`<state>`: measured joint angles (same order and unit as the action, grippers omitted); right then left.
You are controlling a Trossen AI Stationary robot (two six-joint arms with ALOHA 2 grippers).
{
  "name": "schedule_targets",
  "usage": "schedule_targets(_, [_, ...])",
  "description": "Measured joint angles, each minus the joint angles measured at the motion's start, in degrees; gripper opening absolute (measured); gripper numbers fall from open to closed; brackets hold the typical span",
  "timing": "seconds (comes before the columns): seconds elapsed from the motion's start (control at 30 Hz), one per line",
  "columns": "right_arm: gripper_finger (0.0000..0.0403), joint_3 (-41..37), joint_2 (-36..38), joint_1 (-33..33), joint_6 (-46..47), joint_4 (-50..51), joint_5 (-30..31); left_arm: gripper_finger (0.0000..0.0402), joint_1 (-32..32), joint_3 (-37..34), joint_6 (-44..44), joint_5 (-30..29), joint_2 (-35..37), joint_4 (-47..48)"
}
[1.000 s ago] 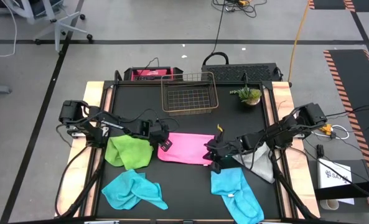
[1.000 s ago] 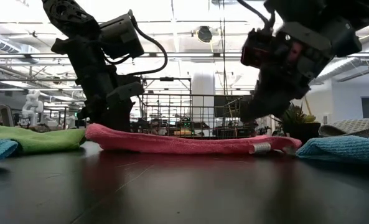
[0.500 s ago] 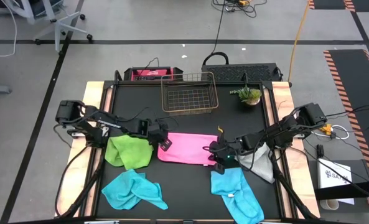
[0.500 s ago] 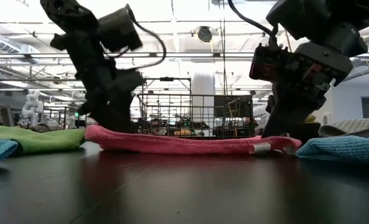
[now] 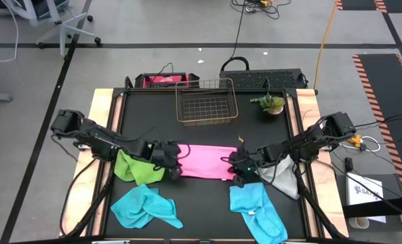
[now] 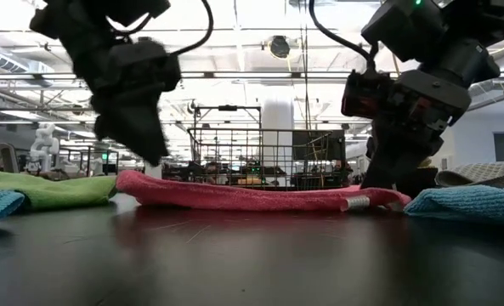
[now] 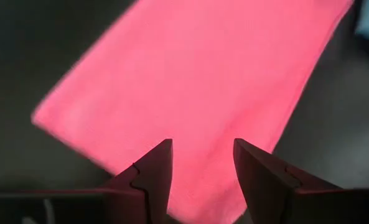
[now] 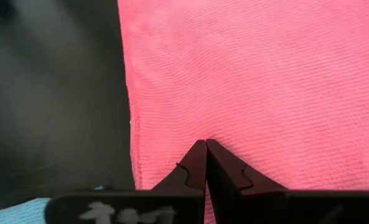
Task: Fold microfiber towels
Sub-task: Fold the pink microfiber cloth
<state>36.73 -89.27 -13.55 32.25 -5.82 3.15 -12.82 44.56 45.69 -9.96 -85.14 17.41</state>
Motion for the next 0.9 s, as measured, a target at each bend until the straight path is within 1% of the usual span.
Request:
schedule_targets(0.2, [0.0,0.0,-0.02,0.84,-0.11,-0.97,-0.01,0.0172,-2.87,-0.01,4.13,0.16,-4.33,1.23])
schedule_targets(0.37, [0.0,-0.04,-0.02,1.39,-0.13,-1.29,0.0,0.0172,-4.61,0.06,5.91,4.56,-7.35,1.14])
schedule_targets(0.5, [0.0,-0.04,-0.02,1.54,-0.3,-1.23,0.0,0.0172,-5.25,0.12,6.61,6.06,-7.22,1.6])
schedule_targets(0.57, [0.0,-0.04,-0.02,1.54,-0.41,-1.24,-0.02,0.0172,-5.27,0.02,7.01,7.1,-6.38,2.2])
schedule_targets(0.67, [0.0,-0.04,-0.02,1.54,-0.15,-1.26,-0.16,0.0172,-4.97,-0.07,7.4,7.18,-4.72,2.36])
schedule_targets(0.8, [0.0,-0.04,0.69,1.54,0.01,-3.93,-0.24,0.0172,-4.15,-0.07,7.59,4.0,-0.78,2.13])
schedule_targets(0.9, [0.0,0.3,2.55,1.89,-0.97,-6.8,0.04,0.0172,-3.45,-0.07,7.29,-0.92,2.39,3.03])
